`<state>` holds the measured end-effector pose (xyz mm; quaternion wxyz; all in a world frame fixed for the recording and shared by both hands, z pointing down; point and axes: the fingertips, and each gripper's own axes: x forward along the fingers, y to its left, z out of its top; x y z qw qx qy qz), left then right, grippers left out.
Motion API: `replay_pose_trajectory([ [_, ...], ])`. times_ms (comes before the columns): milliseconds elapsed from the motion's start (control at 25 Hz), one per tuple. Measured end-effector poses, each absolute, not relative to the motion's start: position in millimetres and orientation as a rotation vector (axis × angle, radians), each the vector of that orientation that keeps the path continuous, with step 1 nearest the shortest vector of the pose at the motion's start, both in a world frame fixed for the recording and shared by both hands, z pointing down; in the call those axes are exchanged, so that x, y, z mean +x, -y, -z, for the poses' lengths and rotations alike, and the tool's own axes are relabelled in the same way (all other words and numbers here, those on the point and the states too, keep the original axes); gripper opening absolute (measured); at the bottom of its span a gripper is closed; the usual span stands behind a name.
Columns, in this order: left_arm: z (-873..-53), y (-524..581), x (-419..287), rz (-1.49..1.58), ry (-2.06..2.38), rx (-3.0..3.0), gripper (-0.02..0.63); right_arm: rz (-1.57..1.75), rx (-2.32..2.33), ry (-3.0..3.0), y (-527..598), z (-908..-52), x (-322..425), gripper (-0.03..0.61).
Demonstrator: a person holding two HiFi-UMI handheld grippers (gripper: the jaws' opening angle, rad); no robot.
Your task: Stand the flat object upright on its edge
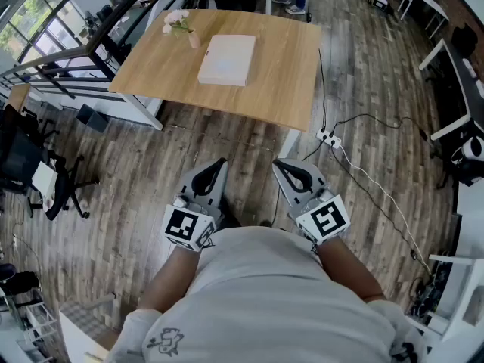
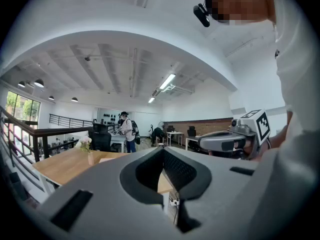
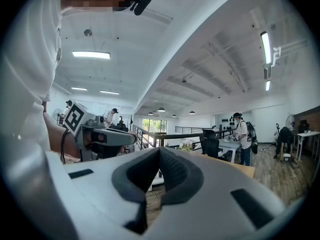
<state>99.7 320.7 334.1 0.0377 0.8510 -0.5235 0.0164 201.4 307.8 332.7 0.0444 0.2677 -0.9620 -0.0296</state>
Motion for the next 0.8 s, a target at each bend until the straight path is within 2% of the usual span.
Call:
replay_pose_trajectory([
  [800, -339.6, -298.5, 69.6, -0.067, 1.620, 2.607, 0.006, 0.095, 0.834, 2.940, -281.1, -334.3, 171.1, 0.006],
])
